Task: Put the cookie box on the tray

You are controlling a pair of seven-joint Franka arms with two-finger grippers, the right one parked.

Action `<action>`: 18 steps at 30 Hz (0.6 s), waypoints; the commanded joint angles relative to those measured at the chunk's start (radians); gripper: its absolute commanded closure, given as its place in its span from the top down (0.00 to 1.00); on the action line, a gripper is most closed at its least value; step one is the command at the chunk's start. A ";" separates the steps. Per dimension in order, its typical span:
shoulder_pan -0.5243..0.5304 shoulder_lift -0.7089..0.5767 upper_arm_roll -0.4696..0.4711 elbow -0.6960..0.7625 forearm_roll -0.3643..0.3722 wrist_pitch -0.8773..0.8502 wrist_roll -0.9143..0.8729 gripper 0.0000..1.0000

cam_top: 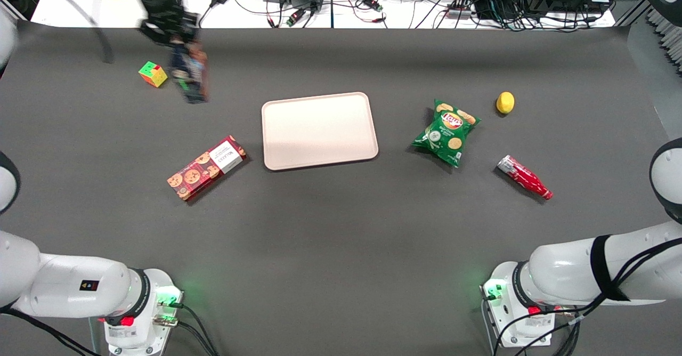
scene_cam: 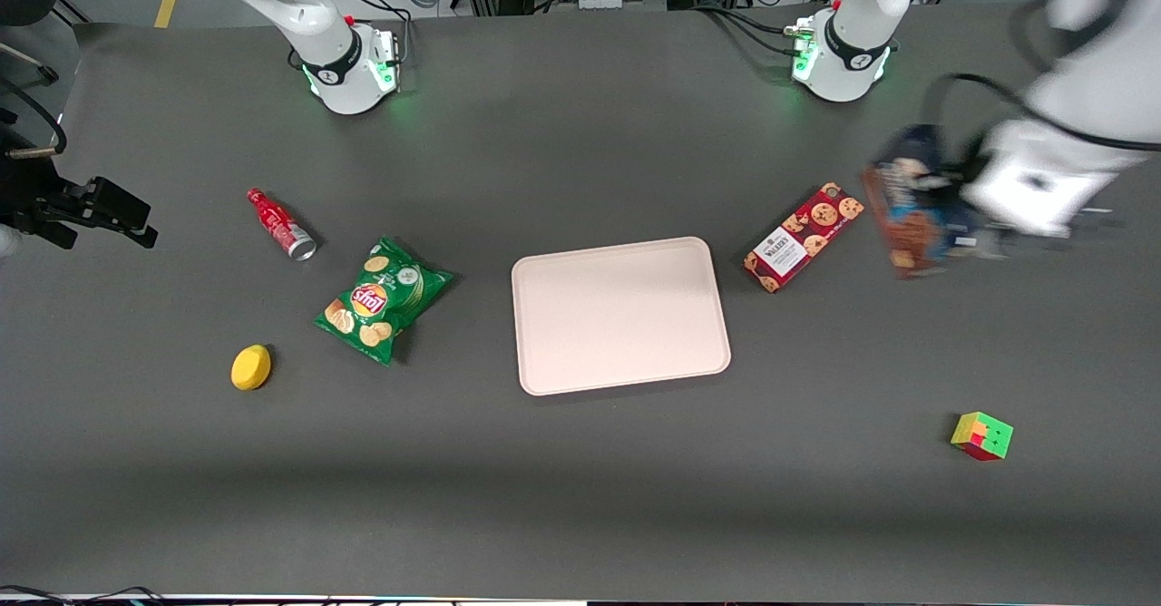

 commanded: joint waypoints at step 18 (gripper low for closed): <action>-0.081 0.419 -0.144 -0.137 0.143 0.540 -0.215 0.00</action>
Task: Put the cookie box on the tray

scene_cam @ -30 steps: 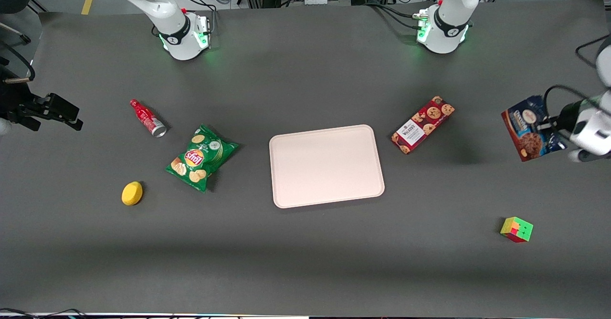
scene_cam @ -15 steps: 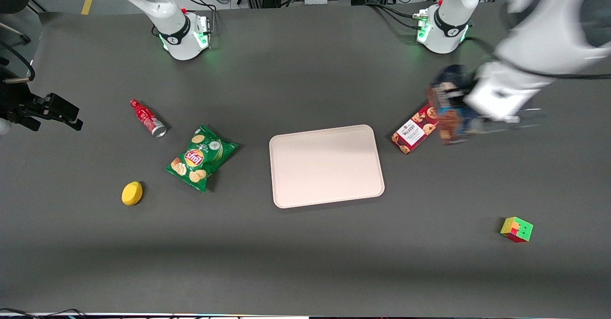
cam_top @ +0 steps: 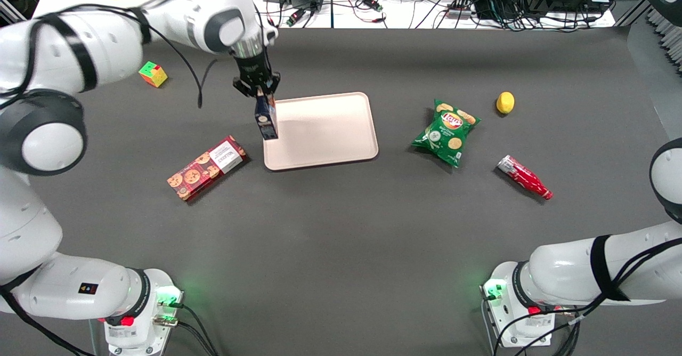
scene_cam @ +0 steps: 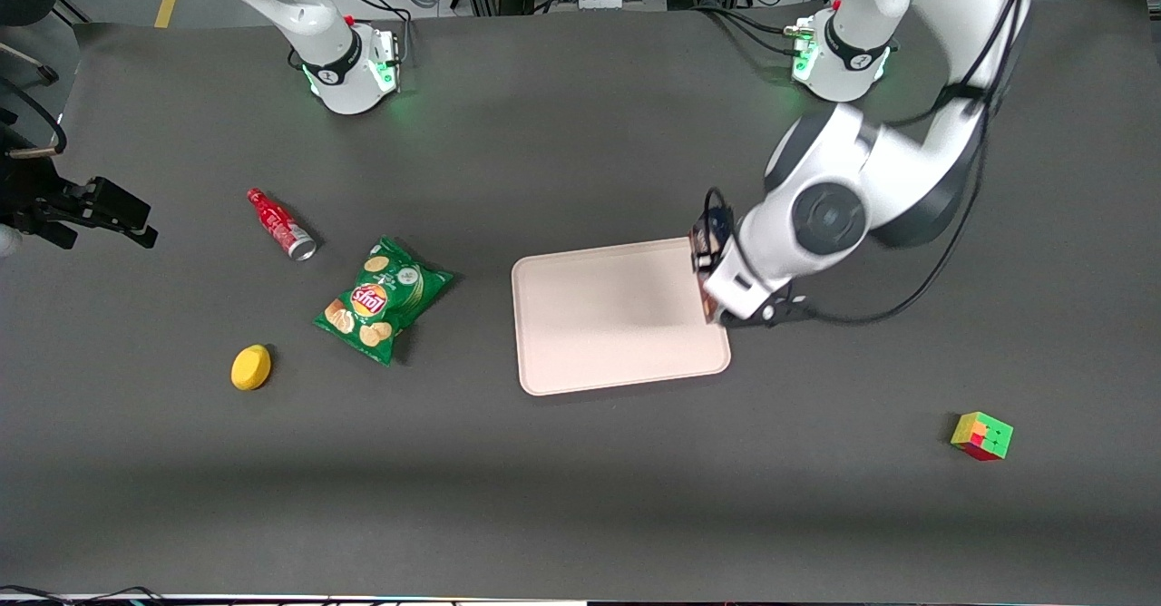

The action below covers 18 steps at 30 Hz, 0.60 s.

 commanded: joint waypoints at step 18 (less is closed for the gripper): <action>-0.014 0.025 0.008 -0.059 0.108 0.111 -0.066 1.00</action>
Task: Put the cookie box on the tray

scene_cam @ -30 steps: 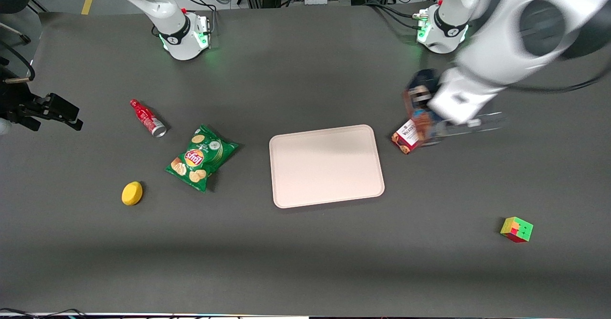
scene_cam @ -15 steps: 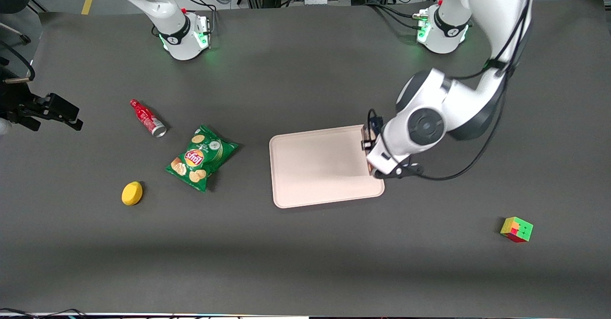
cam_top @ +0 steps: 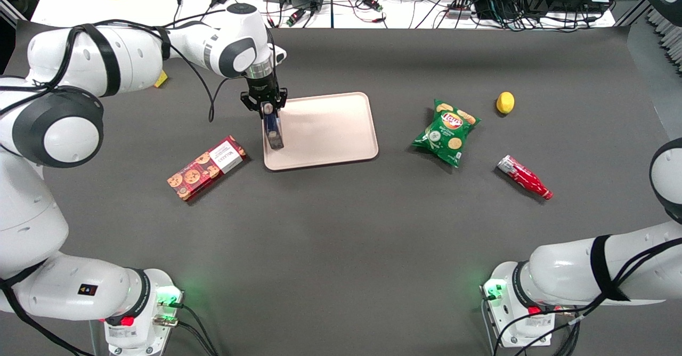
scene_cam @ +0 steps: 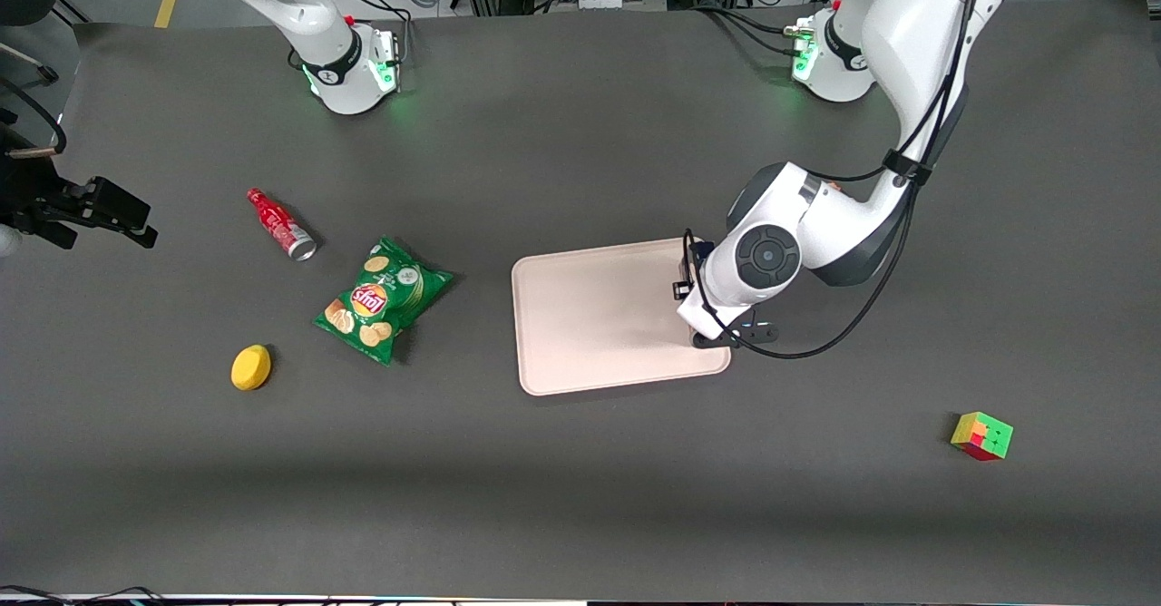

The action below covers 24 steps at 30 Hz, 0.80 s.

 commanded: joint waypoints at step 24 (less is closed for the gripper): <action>0.032 -0.460 0.365 0.463 -0.077 -0.915 0.505 1.00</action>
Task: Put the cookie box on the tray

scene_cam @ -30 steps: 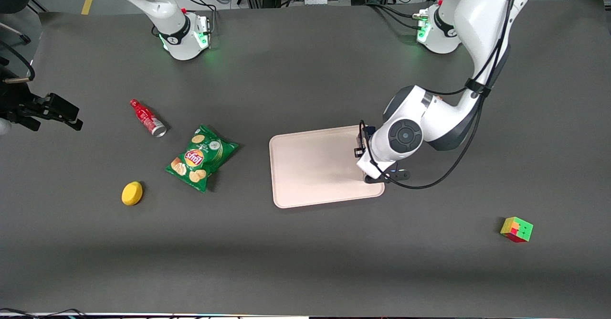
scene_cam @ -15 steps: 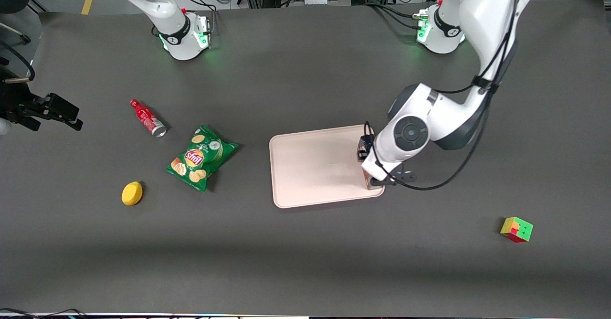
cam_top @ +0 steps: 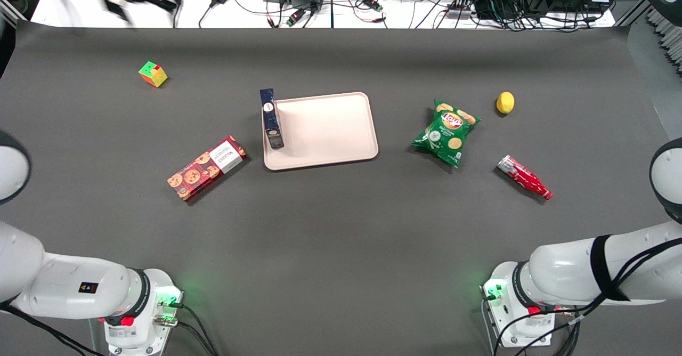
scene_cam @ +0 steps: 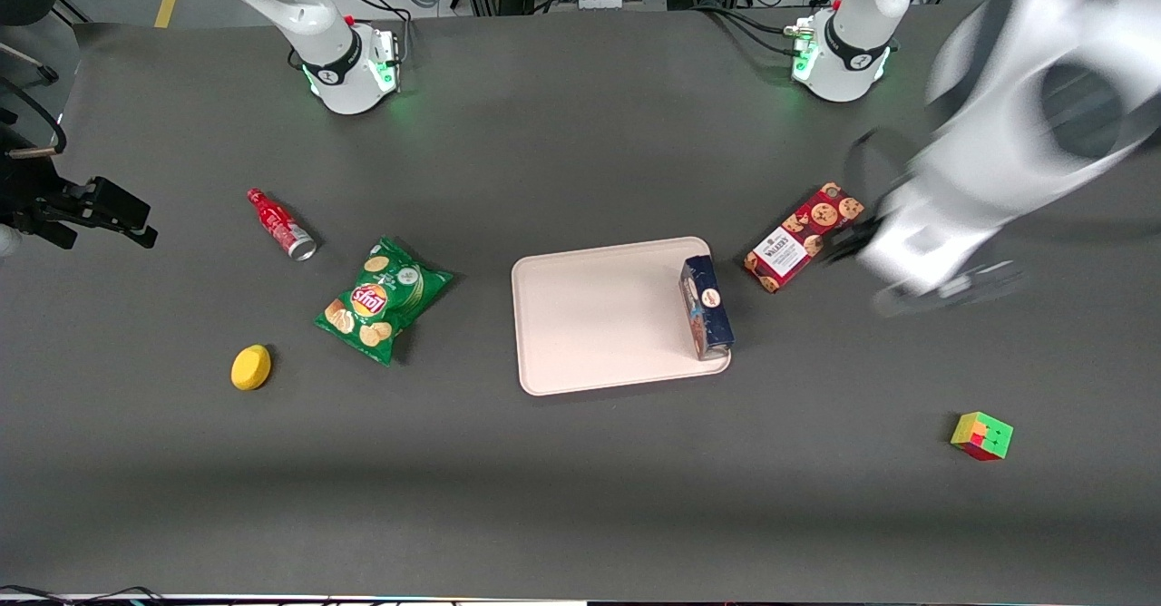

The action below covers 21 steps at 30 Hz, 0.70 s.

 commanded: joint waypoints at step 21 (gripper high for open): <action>0.005 -0.414 0.170 -0.617 0.003 0.252 0.341 1.00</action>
